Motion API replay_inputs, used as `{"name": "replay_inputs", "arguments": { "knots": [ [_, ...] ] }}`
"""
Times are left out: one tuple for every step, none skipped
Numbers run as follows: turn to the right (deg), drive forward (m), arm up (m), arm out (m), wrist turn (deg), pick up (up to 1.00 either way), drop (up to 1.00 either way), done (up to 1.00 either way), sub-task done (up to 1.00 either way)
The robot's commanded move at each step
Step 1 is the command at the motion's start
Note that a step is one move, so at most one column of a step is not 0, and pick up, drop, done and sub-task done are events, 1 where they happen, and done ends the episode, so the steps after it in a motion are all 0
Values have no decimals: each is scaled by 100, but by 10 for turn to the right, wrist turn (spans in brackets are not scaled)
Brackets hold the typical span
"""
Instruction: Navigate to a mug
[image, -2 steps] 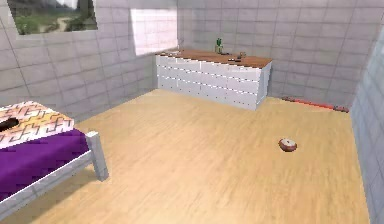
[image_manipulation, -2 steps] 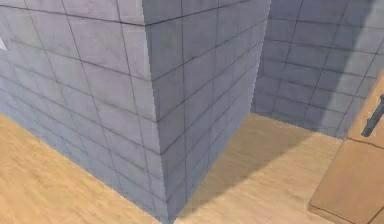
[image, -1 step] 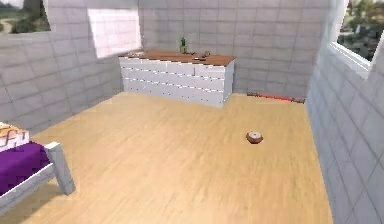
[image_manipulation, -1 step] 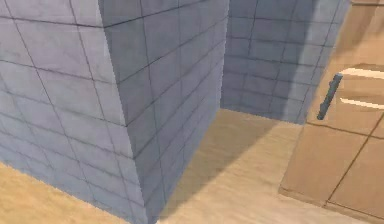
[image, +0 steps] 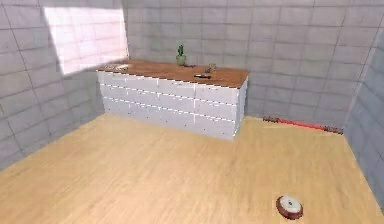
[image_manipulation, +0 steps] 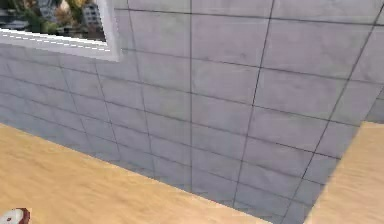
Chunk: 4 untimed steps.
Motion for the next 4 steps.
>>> {"name": "replay_inputs", "arguments": {
  "knots": [
    [0, 100, 0, 0, 0, 0, 0, 0, 0],
    [-30, 0, 0, 0, 0, 0, 0, 0, 0],
    [0, 20, 0, 0, 0, 0, 0, 0, 0],
    [180, 0, 0, 0, 0, 0, 0, 0, 0]
  ]
}}
